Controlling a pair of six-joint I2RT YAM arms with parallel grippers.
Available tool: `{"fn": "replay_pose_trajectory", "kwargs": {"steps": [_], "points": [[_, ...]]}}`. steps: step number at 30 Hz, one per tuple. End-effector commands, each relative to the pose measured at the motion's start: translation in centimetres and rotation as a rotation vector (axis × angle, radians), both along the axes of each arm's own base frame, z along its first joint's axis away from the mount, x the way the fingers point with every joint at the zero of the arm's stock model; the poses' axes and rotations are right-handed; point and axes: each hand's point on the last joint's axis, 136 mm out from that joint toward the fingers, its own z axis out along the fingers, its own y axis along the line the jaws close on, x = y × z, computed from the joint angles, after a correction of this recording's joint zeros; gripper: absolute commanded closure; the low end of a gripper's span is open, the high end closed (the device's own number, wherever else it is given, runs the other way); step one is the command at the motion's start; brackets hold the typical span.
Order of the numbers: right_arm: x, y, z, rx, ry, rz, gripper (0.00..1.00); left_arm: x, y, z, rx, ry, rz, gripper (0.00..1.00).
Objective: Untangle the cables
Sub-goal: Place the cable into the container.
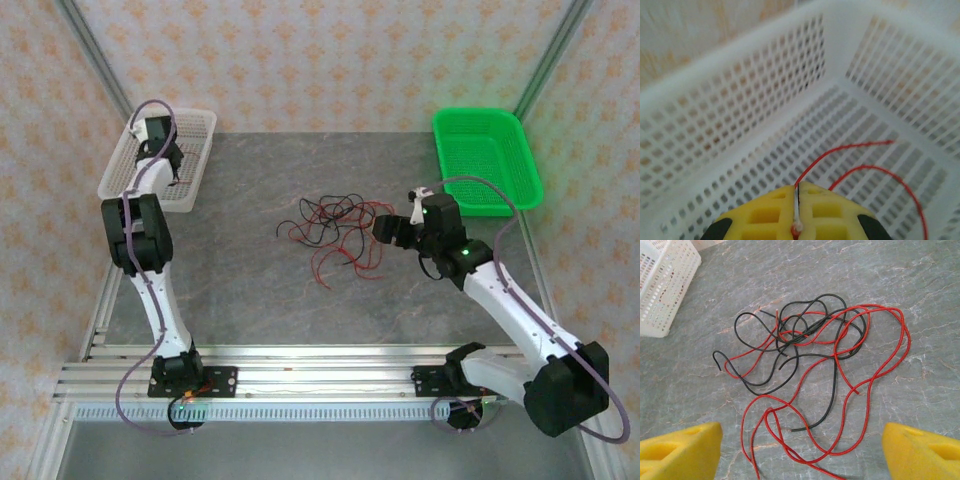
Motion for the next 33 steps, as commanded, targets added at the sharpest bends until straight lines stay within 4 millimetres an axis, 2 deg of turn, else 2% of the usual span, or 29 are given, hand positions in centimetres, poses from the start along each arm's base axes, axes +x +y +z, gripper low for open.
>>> {"fn": "replay_pose_trajectory", "kwargs": {"steps": [1,3,4,6,8,11,13,19,25,26,27,28,29,33], "points": [[-0.8,-0.1,-0.1,0.005,0.01,0.0,0.18,-0.7,-0.1,-0.3,-0.02,0.043,0.023,1.0],[-0.7,-0.1,-0.1,0.006,0.01,-0.002,0.17,-0.7,-0.4,-0.9,-0.026,0.061,0.015,1.0],[-0.8,-0.1,-0.1,0.007,0.01,-0.002,0.17,-0.7,-0.5,-1.0,-0.028,0.065,0.011,0.93],[-0.8,0.0,-0.2,0.007,0.012,0.0,0.16,-0.6,-0.9,-1.1,-0.031,0.072,-0.003,0.68],[-0.8,0.0,-0.2,0.008,0.012,0.002,0.16,-0.4,-1.6,-0.6,-0.026,0.072,-0.024,0.48],[-0.8,0.1,-0.2,0.006,0.011,0.006,0.16,0.2,-3.0,1.1,-0.007,0.055,-0.057,0.23],[-0.9,0.0,-0.4,0.005,0.014,0.005,0.16,0.5,-3.9,2.8,0.01,0.039,-0.076,0.03],[-1.0,0.0,-1.0,0.005,0.019,0.004,0.16,1.2,-7.5,9.7,0.061,-0.037,-0.133,0.01],[-0.8,0.1,-1.7,0.009,0.039,-0.002,0.18,0.6,-13.4,17.0,0.082,-0.18,-0.252,0.01],[-0.7,0.1,-2.0,0.009,0.048,-0.006,0.2,0.1,-14.4,18.5,0.084,-0.214,-0.272,0.01],[-0.5,0.2,-2.1,0.008,0.053,-0.008,0.21,-0.1,-15.1,18.9,0.085,-0.228,-0.284,0.01],[-0.5,0.3,-2.4,0.009,0.063,-0.008,0.22,-1.1,-16.0,21.2,0.088,-0.276,-0.3,0.01],[-0.4,0.4,-2.6,0.008,0.071,-0.007,0.24,-1.7,-16.8,22.2,0.088,-0.301,-0.316,0.01],[-0.4,1.8,-3.5,-0.014,0.105,0.027,0.34,-4.1,-19.8,24.6,0.083,-0.356,-0.374,0.01]]}}
